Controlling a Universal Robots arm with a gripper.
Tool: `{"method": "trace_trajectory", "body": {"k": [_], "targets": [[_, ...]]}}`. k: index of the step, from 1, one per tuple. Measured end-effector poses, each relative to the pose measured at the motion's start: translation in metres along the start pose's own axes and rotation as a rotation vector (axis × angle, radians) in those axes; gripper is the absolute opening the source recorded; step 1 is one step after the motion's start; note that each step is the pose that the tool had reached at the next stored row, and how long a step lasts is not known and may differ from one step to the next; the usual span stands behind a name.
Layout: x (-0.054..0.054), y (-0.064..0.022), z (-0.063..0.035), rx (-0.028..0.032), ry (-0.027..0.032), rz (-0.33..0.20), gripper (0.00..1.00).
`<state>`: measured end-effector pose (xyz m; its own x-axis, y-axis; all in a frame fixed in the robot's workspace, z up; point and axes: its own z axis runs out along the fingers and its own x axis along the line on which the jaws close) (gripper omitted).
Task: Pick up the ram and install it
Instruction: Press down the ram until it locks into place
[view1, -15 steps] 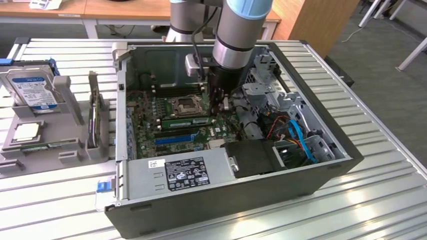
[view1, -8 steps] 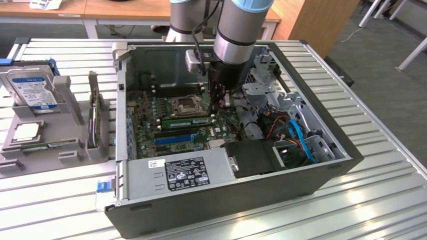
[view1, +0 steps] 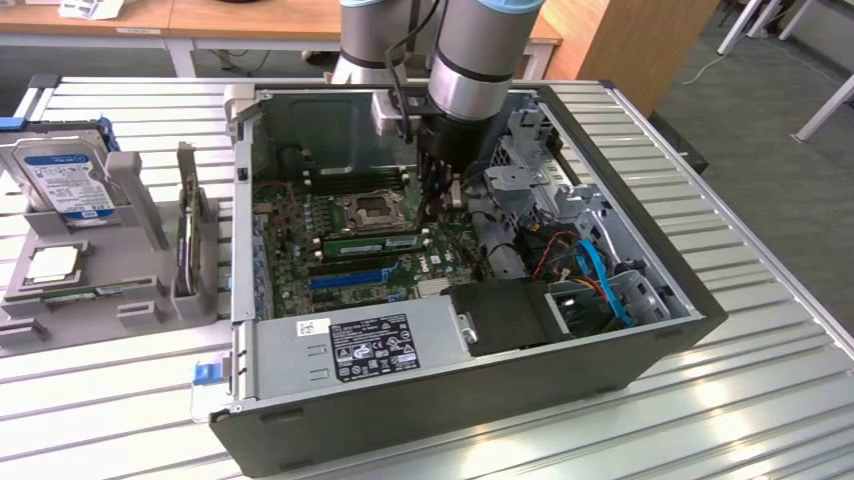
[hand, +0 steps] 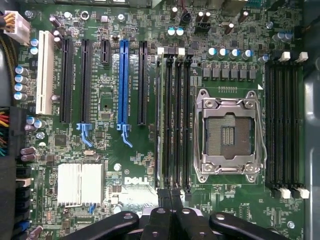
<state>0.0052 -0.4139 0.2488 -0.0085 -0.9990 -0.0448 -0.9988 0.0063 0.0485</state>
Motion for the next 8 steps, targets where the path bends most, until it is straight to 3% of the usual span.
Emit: {"method": "trace_trajectory", "body": {"k": [8], "targets": [[0.0, 0.0, -0.0006, 0.0, 0.0, 0.0, 0.1]]}}
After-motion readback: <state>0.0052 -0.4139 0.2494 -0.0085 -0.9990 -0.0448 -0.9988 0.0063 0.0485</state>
